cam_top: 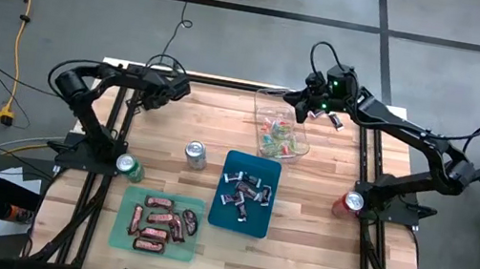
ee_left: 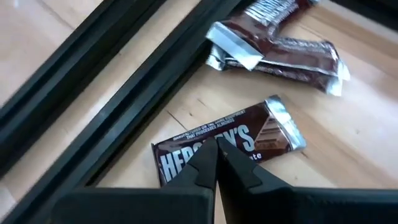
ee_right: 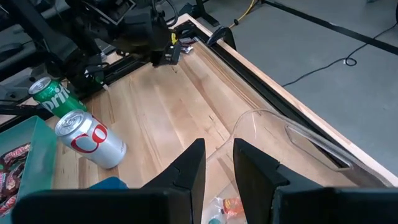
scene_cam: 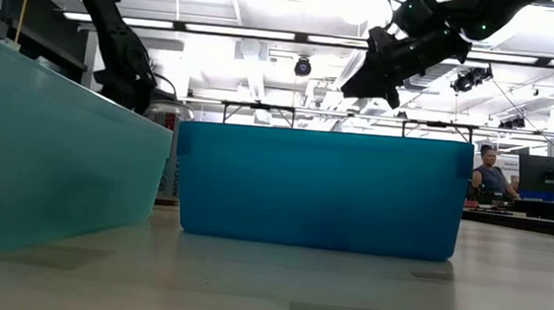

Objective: Sort candy
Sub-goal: Put the brown-white chocolate into the blue bin

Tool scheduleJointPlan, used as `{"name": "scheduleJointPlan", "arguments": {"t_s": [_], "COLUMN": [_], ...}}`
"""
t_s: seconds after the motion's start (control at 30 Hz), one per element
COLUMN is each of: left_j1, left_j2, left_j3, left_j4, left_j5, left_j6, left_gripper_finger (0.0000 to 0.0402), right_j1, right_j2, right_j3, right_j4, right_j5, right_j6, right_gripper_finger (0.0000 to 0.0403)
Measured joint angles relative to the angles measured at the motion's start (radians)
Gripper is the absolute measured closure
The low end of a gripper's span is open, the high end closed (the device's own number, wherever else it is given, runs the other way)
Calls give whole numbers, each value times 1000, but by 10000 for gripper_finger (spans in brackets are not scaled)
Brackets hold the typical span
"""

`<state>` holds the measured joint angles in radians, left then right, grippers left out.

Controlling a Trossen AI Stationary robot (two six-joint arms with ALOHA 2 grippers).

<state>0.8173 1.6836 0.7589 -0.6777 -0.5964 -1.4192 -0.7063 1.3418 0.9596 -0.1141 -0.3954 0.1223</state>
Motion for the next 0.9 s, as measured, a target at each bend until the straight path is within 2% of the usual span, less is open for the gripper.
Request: {"name": "scheduleJointPlan", "arguments": {"t_s": [0.2,0.33,0.6,0.73,0.9], "left_j1": [-76,-153,-330,-373,-354], "left_j2": [-41,-78,-113,-131,-176], "left_j3": [-1,-2,-4,26,101], "left_j4": [9,19,68,72,74], "left_j5": [82,160,246,244,201], "left_j6": [103,85,20,20,184], "left_gripper_finger": [401,401,401,401,401], "right_j1": [0,0,0,0,0], "right_j2": [0,0,0,0,0], "right_j3": [0,0,0,0,0], "right_j4": [-1,6,13,14,14], "right_j5": [0,0,6,7,7], "right_j6": [0,0,0,0,0], "right_gripper_finger": [327,327,327,327,327]}}
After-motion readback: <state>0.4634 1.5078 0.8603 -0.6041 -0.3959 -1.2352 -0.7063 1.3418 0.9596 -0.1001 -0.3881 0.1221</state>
